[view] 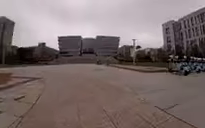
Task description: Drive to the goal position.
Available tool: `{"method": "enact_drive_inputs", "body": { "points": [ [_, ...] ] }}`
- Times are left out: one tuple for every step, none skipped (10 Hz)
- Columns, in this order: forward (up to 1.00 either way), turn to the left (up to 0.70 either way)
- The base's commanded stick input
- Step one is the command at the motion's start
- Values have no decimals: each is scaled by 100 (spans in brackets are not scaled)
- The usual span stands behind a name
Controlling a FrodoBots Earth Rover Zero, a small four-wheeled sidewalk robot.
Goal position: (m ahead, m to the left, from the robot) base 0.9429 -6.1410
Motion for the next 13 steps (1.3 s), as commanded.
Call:
{"method": "enact_drive_inputs", "body": {
  "points": [
    [70, 0],
    [70, 0],
    [70, 0],
    [70, 0],
    [70, 0],
    [70, 0],
    [70, 0],
    [70, 0],
    [70, 0],
    [70, 0],
    [70, 0],
    [70, 0],
    [70, 0]
  ]
}}
